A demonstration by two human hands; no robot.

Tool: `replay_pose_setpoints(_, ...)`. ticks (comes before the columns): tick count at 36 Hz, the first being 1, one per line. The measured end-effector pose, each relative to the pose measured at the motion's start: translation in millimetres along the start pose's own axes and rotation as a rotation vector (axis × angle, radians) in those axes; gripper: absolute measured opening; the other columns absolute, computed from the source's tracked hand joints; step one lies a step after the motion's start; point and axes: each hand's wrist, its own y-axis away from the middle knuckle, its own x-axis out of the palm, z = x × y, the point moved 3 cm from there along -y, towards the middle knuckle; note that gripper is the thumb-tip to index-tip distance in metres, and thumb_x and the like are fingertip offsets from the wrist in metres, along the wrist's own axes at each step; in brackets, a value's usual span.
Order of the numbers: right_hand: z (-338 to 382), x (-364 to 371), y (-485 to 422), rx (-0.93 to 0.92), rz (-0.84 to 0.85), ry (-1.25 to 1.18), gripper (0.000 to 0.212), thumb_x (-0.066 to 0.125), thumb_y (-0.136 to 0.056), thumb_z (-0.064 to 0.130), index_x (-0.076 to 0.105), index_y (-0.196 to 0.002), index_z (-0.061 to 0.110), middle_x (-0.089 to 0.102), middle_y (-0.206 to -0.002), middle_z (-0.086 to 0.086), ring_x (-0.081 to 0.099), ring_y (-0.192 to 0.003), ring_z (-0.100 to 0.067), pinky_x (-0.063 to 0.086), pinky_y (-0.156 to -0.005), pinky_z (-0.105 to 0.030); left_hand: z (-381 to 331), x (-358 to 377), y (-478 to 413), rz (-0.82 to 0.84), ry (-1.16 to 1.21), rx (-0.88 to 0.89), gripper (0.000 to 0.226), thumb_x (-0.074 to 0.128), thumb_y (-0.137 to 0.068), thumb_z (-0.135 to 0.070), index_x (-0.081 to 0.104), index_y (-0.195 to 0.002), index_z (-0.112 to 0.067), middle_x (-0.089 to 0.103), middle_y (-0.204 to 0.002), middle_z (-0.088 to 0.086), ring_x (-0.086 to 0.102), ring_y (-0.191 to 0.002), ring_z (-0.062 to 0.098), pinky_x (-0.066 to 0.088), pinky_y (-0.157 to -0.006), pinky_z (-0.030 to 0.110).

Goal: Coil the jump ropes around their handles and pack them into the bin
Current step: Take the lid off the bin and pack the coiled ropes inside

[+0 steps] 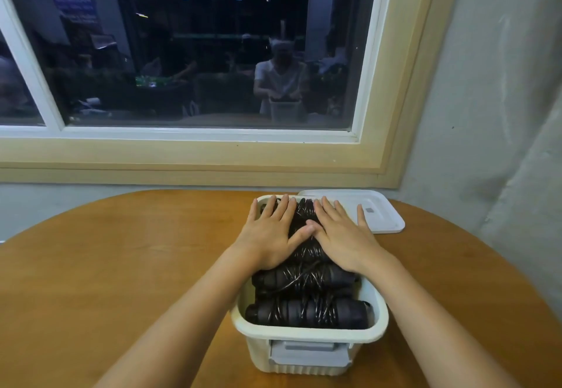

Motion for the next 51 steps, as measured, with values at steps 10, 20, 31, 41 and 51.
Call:
replay_pose_setpoints(10, 0.1, -2.5, 1.1, 0.007, 0.079, -0.035, 0.056, 0.008, -0.106, 0.047, -0.003, -0.158, 0.028, -0.01, -0.165, 0.01, -0.008, -0.153, -0.018, -0.012, -0.119, -0.058, 5.2, 0.0, -1.2, 0.077, 0.014, 0.001, 0.079, 0.007, -0.095, -0.067, -0.004, -0.157, -0.018, -0.003, -0.166, 0.001, -0.01, -0.152, 0.023, -0.009, -0.123, 0.041)
replay_pose_setpoints(20, 7.3, -17.6, 27.1, 0.016, 0.035, -0.055, 0.065, 0.004, -0.103, 0.053, -0.012, -0.157, 0.022, -0.024, -0.163, 0.003, -0.027, -0.148, -0.022, -0.012, -0.118, -0.057, -4.7, -10.4, 23.7, 0.019, 0.088, -0.138, 0.07, 0.001, -0.099, -0.059, -0.006, -0.157, -0.019, -0.009, -0.165, 0.003, -0.015, -0.151, 0.027, -0.017, -0.116, 0.056)
replay_pose_setpoints(31, 13.5, 4.9, 51.0, 0.061, 0.138, 0.078, 0.064, -0.002, -0.101, 0.054, -0.016, -0.156, 0.024, -0.022, -0.163, -0.003, -0.027, -0.147, -0.031, -0.009, -0.118, -0.062, -14.8, 11.1, 49.1, 0.087, -0.161, -0.136, 0.069, -0.005, -0.099, -0.056, -0.014, -0.155, -0.016, -0.009, -0.165, 0.005, -0.01, -0.152, 0.029, -0.015, -0.116, 0.06)
replay_pose_setpoints(41, 8.3, -9.7, 57.1, 0.011, 0.1, 0.004, 0.067, 0.003, -0.1, 0.058, -0.012, -0.157, 0.025, -0.022, -0.163, 0.0, -0.029, -0.146, -0.029, -0.008, -0.119, -0.06, -16.6, 0.3, 54.0, 0.081, -0.023, -0.178, 0.074, -0.002, -0.098, -0.061, -0.01, -0.156, -0.017, -0.009, -0.165, 0.005, -0.013, -0.151, 0.029, -0.018, -0.114, 0.063)
replay_pose_setpoints(51, 12.2, -11.3, 75.0, -0.068, 0.125, 0.179, 0.089, -0.009, -0.08, 0.069, -0.018, -0.155, 0.023, -0.03, -0.159, 0.003, -0.033, -0.144, -0.027, -0.011, -0.118, -0.059, -19.0, 1.4, 65.0, 0.092, -0.066, -0.14, 0.077, -0.001, -0.096, -0.064, -0.014, -0.155, -0.016, -0.017, -0.164, 0.004, -0.018, -0.15, 0.028, -0.015, -0.117, 0.059)
